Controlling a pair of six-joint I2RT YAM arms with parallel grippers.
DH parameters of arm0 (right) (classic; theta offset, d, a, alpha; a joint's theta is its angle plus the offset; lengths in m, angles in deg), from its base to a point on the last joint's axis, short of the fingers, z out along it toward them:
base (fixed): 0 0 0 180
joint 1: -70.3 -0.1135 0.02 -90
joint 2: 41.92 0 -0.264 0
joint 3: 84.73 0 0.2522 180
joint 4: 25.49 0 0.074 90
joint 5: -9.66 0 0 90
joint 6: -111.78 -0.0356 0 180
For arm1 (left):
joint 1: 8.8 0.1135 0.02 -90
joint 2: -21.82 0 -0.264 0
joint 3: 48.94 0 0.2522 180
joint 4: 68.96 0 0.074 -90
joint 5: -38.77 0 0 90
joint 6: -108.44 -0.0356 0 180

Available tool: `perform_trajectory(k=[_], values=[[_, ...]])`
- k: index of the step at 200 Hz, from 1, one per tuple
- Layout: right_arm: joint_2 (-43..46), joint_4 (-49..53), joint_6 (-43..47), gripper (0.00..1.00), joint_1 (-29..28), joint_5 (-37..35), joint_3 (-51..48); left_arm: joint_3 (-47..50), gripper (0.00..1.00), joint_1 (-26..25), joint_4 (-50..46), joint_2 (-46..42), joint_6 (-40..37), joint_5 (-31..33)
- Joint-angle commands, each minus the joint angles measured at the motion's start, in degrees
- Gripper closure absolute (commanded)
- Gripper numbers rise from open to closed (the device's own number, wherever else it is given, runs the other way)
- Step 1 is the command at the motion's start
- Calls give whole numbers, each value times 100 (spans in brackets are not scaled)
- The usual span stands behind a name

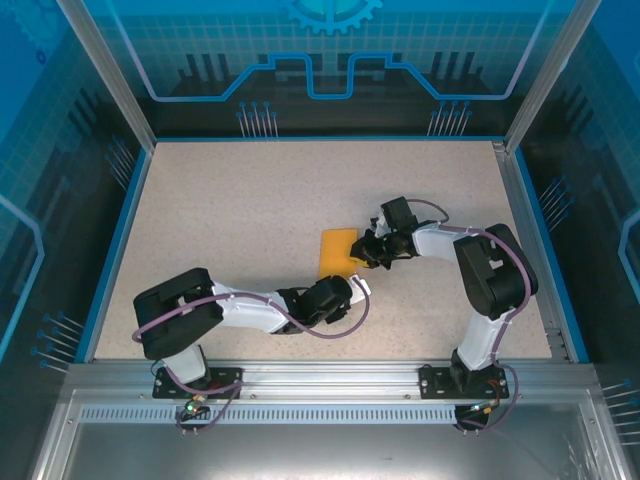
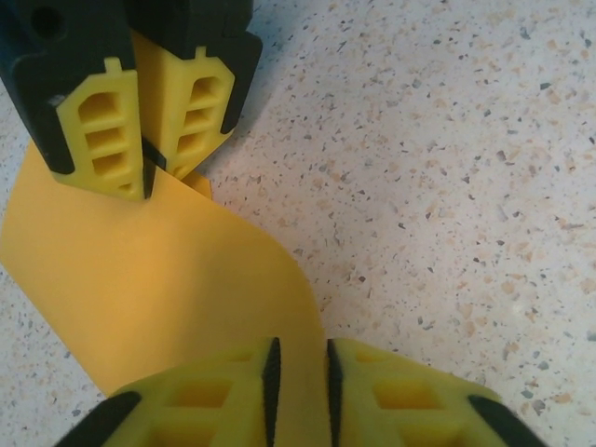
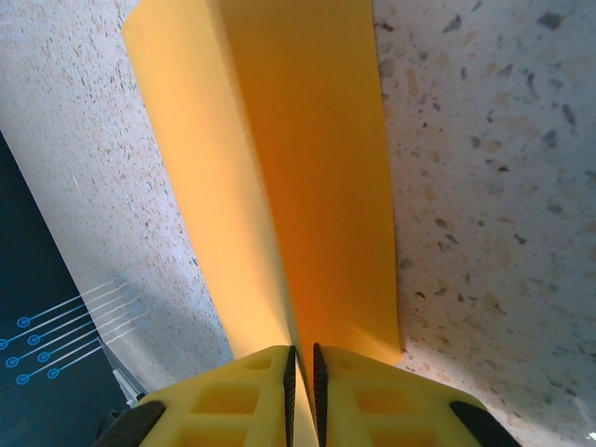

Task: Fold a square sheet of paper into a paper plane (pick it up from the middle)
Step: Third fold the triangle at the center of the table.

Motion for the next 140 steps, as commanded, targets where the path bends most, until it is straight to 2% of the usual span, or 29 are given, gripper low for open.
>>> perform_trajectory(k=[1, 17, 42, 70, 88, 104, 140], values=[[-2, 86, 47, 84, 67, 120, 10, -6, 82, -25, -106, -181, -62, 102], [2, 110, 58, 83, 70, 105, 19, -10, 88, -10, -106, -242, -47, 98], [4, 113, 57, 83, 67, 101, 11, -10, 91, 64, -154, -328, 32, 86], [106, 34, 38, 77, 67, 147, -53, -33, 99, 282, -372, -495, 362, -225], [318, 75, 63, 69, 82, 42, -109, -230, 100, 526, -890, -592, 794, -495], [553, 242, 156, 61, 117, -164, -145, -426, 100, 817, -1343, -628, 1185, -1063], [1058, 626, 347, 40, 311, -698, -322, -472, 100, 1361, -1506, -824, 1793, -2311]])
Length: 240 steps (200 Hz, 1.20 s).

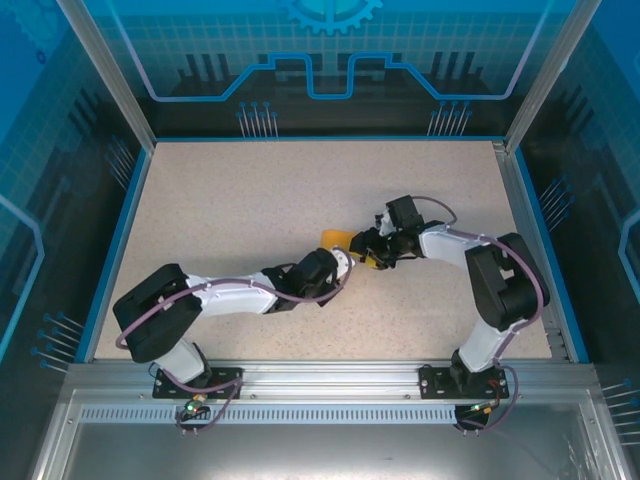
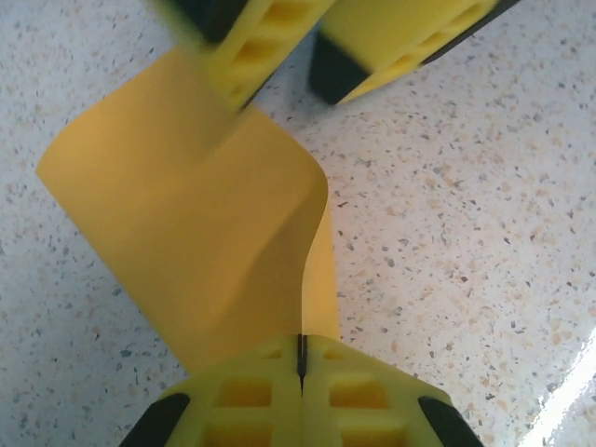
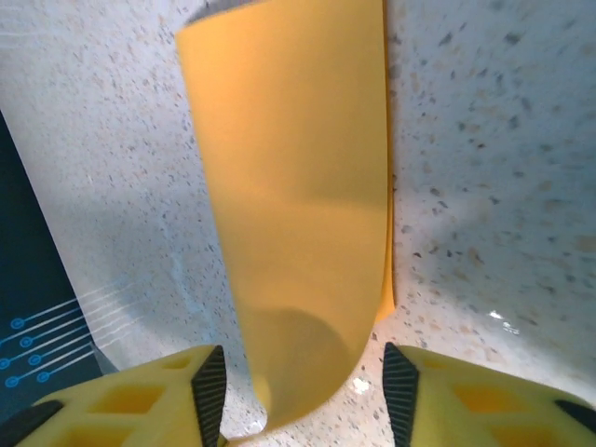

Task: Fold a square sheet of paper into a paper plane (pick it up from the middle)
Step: Third fold the triangle at the center of the table.

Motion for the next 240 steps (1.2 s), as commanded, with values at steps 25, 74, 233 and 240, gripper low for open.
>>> perform_trajectory(k=[25, 74, 233, 240], values=[[650, 233, 216, 36, 310, -357, -362, -174, 100, 676, -435, -305, 957, -1952], [474, 204, 389, 41, 229, -72, -145, -570, 100, 1245, -703, 124, 1278, -3266], [-992, 1047, 916, 67, -414, -426, 1541, -851, 98, 1839, -692, 717, 1786, -4568], [-1105, 1141, 912, 69, -424, -477, 1631, -865, 98, 1845, -702, 749, 1794, -4572]])
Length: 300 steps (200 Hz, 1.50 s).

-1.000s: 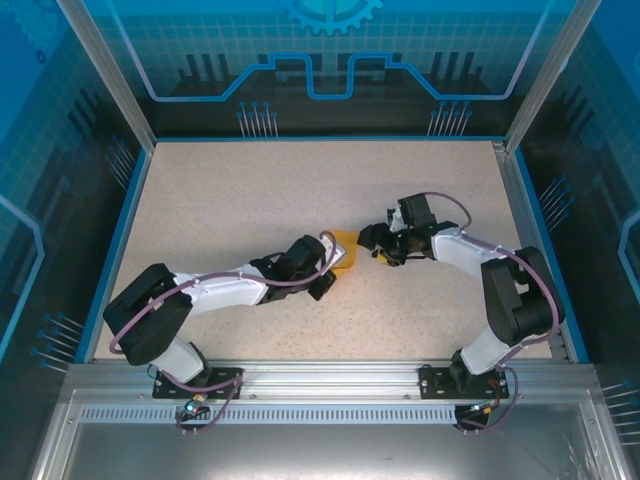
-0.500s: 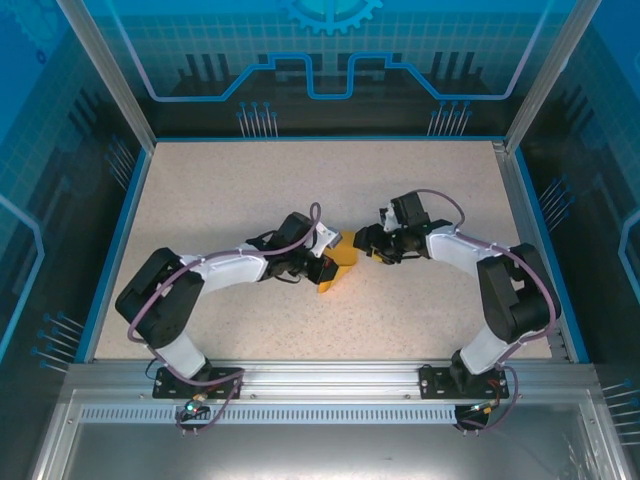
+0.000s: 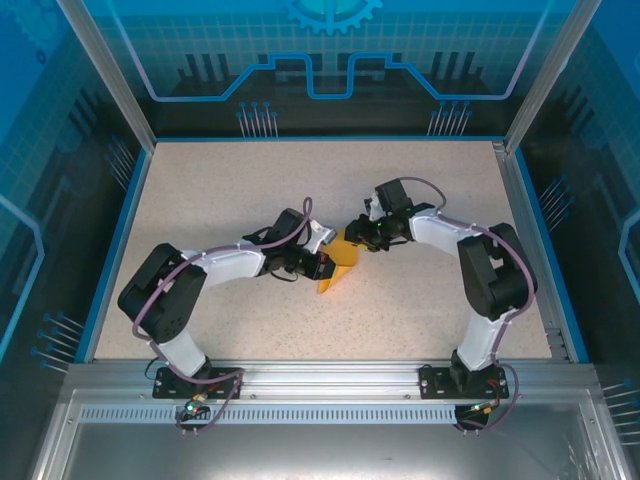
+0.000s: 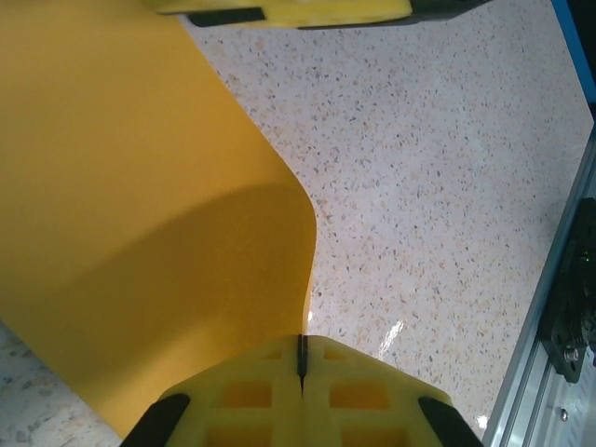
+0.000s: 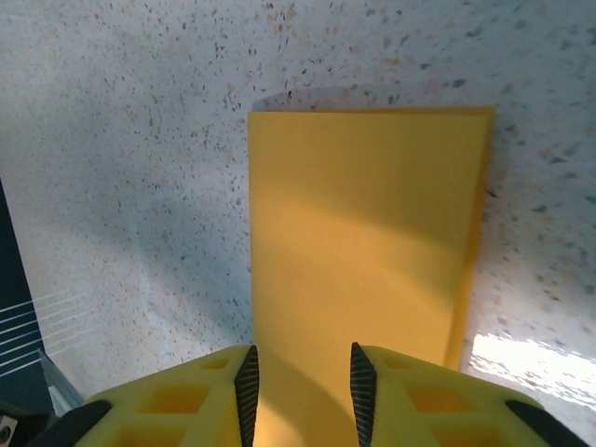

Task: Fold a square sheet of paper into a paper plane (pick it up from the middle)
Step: Third fold the triangle at the center of the table.

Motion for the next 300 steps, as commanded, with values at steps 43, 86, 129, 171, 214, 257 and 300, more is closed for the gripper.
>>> perform_trajectory(k=[43, 86, 129, 171, 214, 257, 300], values=[[-843, 793, 439, 73, -179, -297, 702, -307, 97, 94, -257, 221, 73, -298], [-1045, 1090, 820, 74, -202, -614, 805, -358, 97, 152, -371, 314, 46, -348], [-1279, 1413, 1262, 74, -280, -727, 958, -550, 96, 170, -538, 529, 41, -499], [-1264, 1477, 1448, 74, -294, -808, 932, -725, 96, 231, -686, 599, 37, -441], [-1258, 1541, 1458, 74, -299, -812, 1017, -878, 95, 298, -1040, 739, 73, -26], [-1221, 1546, 1447, 74, -293, -758, 1020, -984, 95, 318, -1175, 833, 47, 41], [-1230, 1565, 1425, 73, -298, -730, 1017, -1125, 95, 318, -1287, 921, 36, 151]])
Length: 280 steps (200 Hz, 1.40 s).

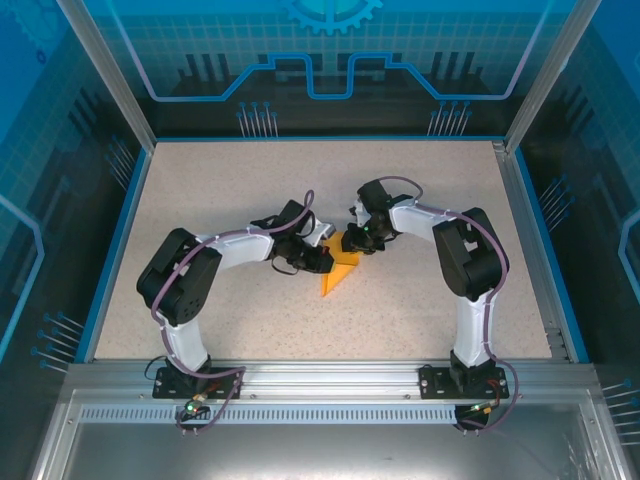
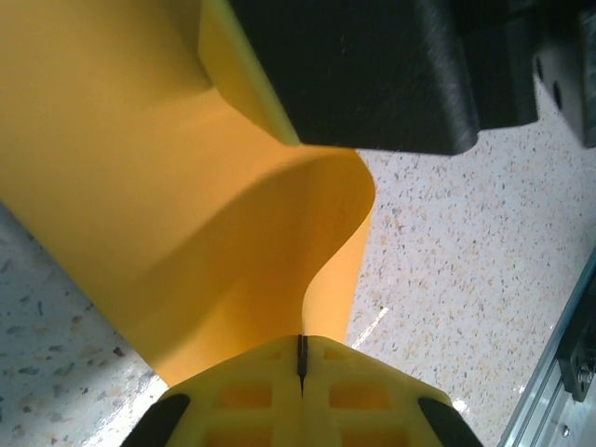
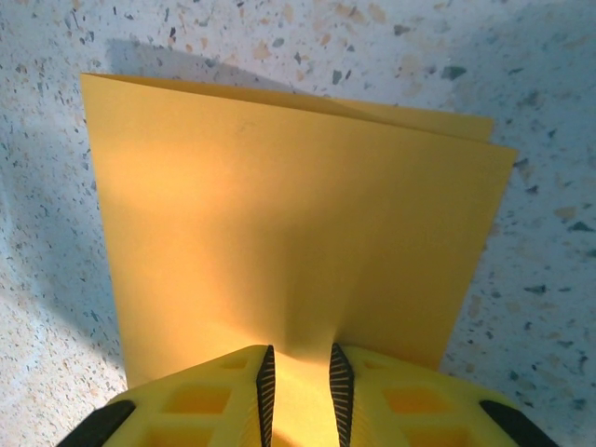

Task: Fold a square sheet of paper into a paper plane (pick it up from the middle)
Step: Third fold the triangle at the center of the table.

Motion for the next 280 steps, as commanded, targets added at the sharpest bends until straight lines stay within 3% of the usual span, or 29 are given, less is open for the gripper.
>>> perform_trajectory(k=[1, 280], values=[[-174, 358, 66, 73, -76, -91, 41, -206, 95, 56, -226, 145, 1, 131], [-145, 380, -67, 73, -85, -86, 25, -546, 95, 62, -665, 437, 0, 588]])
